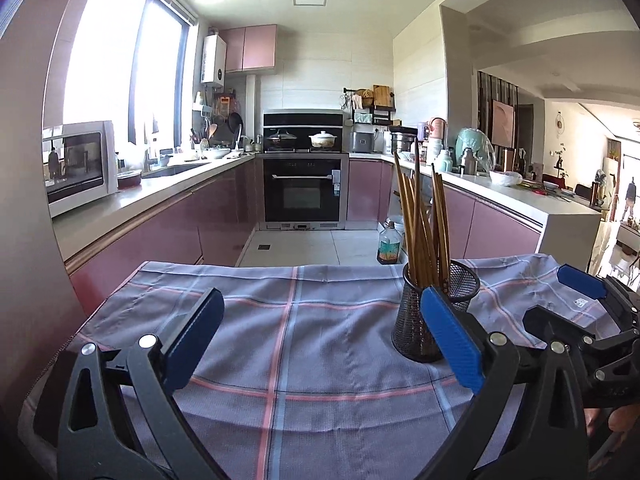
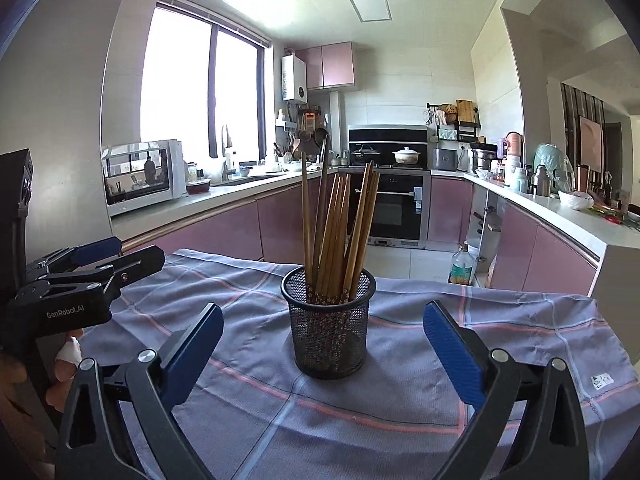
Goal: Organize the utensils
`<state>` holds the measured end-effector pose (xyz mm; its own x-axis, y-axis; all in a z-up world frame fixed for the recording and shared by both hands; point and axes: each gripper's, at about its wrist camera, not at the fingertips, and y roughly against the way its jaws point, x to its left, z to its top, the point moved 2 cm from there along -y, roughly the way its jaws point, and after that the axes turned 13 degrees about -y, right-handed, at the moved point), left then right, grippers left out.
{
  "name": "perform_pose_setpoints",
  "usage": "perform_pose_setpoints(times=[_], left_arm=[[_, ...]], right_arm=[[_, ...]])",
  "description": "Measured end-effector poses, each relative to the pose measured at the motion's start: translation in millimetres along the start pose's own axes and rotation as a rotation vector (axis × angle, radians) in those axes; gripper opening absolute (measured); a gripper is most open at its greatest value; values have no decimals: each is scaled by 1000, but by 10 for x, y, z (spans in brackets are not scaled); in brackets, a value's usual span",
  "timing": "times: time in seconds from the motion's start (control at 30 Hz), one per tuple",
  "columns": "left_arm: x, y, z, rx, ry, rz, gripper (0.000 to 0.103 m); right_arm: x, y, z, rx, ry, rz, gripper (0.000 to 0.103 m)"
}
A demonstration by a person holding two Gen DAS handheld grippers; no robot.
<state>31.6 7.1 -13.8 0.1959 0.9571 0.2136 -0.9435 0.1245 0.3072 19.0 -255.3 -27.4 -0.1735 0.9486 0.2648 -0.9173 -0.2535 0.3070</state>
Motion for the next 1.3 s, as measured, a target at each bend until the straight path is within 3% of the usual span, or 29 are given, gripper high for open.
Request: perform_pose_setpoints(times=[0.67,1.3], left_arm=[[-45,318,41,-74,8,64,97],[-55,430,36,-95,13,85,97]], right_arm=[[83,183,16,-69,-21,4,97],[126,211,2,-89,-21,9,97]])
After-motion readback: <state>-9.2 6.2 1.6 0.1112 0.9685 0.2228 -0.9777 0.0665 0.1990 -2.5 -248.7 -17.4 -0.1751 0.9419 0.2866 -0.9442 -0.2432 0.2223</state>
